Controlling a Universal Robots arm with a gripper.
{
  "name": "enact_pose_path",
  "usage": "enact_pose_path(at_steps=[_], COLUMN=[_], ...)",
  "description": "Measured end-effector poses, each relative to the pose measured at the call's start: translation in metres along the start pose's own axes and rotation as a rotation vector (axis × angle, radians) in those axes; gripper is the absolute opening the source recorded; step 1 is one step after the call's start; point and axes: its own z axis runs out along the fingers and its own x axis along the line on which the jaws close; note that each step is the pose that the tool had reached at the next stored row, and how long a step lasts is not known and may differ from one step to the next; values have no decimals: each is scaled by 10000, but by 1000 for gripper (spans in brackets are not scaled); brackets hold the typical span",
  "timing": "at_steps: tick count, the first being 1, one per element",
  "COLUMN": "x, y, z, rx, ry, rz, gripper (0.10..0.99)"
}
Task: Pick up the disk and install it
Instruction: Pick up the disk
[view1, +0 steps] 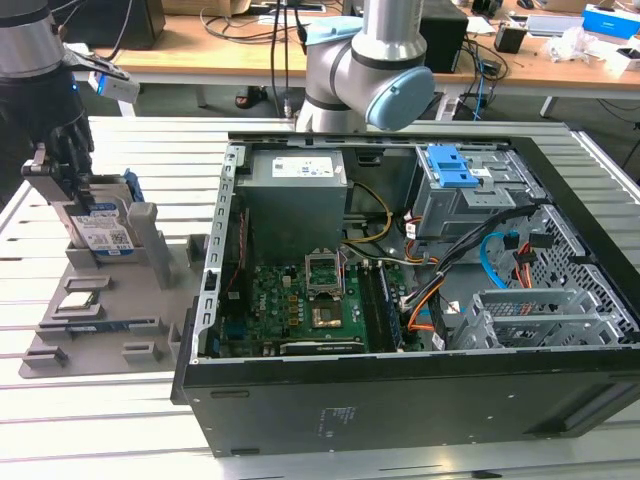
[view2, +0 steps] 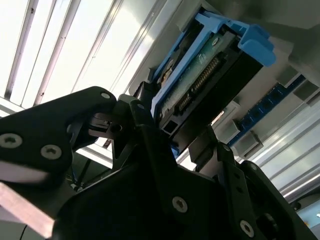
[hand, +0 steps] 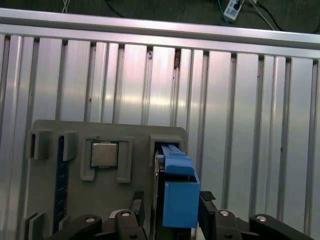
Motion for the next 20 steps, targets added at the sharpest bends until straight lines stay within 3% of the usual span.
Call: enact_pose_path(at_steps=[3, 4, 5, 10, 14, 20], x=[-2, -1, -1, -7, -20, -32], y=[0, 0, 0, 18, 28, 28], z=[2, 3, 3, 5, 28, 30], rx=[43, 237, 315, 325, 323, 324], ry=[4, 17, 23, 23, 12, 11], rz=[2, 3, 3, 29, 477, 475], gripper=[541, 541, 541, 541, 541, 541])
